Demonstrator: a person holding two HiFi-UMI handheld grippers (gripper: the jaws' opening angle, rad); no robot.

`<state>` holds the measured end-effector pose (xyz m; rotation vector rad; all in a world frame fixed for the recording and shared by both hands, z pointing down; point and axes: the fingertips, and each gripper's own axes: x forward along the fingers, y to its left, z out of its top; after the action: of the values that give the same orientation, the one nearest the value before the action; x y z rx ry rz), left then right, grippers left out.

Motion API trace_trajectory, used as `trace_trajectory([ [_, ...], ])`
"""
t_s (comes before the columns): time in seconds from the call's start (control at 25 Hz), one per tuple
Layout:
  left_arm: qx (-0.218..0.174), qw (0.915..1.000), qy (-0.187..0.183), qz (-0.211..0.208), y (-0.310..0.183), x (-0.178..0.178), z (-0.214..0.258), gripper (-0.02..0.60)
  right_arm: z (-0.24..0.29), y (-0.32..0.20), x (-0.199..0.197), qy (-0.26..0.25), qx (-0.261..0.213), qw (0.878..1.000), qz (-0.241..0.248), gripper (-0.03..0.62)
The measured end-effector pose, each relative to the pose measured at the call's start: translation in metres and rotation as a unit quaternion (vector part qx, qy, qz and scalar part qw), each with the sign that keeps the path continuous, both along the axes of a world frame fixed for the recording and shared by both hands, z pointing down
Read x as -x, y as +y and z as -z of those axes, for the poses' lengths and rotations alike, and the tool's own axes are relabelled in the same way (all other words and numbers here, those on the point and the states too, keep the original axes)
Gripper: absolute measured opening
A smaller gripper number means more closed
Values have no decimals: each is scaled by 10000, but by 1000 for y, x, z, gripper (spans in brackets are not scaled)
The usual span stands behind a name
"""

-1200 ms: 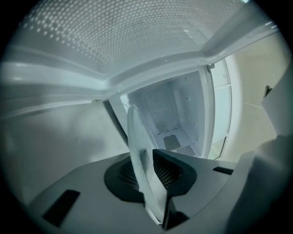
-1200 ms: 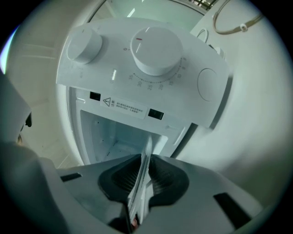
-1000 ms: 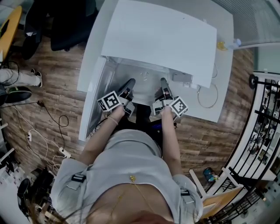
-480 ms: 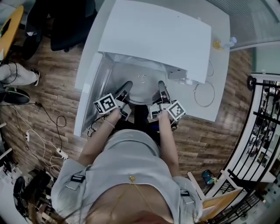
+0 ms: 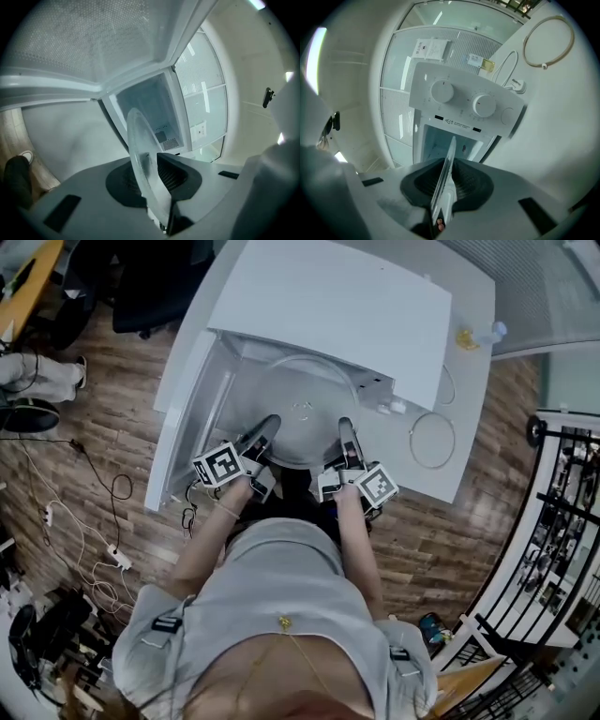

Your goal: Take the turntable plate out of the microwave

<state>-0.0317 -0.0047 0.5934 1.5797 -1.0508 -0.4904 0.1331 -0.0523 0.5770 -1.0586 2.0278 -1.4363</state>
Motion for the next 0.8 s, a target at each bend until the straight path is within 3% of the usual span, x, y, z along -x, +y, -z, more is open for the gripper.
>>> trace_trajectory([
  [0.2, -147, 9998, -5, -116, 12, -1, 16, 86, 13, 15, -2, -34, 7, 10000, -82, 55],
  [0.8, -425, 9925, 24, -1149, 39, -2, 47, 89, 46, 74, -5, 39, -278, 9943, -1032, 55],
])
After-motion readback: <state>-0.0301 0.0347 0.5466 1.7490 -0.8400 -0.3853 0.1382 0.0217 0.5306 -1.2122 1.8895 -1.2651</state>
